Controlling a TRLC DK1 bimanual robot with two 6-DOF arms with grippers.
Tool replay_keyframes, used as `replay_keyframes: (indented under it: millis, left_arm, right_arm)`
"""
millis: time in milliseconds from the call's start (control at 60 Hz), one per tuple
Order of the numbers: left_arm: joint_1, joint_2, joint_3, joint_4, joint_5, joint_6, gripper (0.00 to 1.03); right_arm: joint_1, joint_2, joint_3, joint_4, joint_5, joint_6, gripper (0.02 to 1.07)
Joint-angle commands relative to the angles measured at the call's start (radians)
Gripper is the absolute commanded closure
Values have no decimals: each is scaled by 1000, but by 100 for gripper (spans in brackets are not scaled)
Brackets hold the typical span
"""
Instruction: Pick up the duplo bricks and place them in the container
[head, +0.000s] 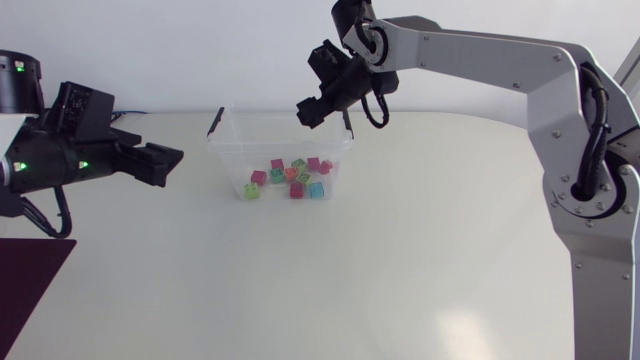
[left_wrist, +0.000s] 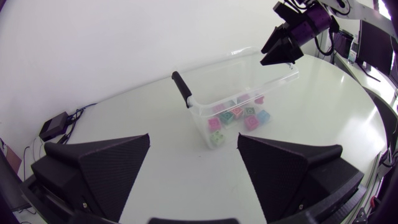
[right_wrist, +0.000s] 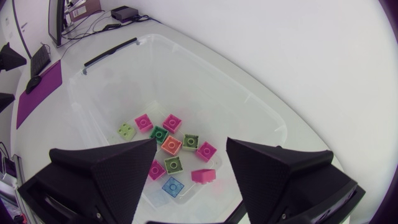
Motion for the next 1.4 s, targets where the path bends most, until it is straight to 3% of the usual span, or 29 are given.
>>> replay_keyframes:
  millis: [0, 200, 450, 883, 1083, 1250, 1383]
  left_arm:
    - [20, -32, -56, 19, 3, 30, 5]
    - [91, -101, -148, 80, 13, 57, 5]
    - [106, -158, -268, 197, 15, 59, 5]
    - [106, -364, -421, 289, 13, 20, 5]
    - [141, -470, -490, 294, 12, 2, 5]
    - [141, -625, -556, 264, 11, 0, 5]
    - [125, -705, -599, 254, -18, -50, 5]
  right_arm:
    - [-8, -38, -27, 3, 4, 21, 12]
    - [-34, -358, -438, 199, 52, 14, 11]
    - [-181, -763, -932, 416, 112, 34, 7]
    - [-493, -1305, -1532, 655, 122, -9, 7]
    - [-550, -1547, -1705, 650, 105, -37, 7]
    - [-565, -1702, -1759, 574, 106, -51, 7]
    - [-547, -1789, -1816, 579, 119, 6, 7]
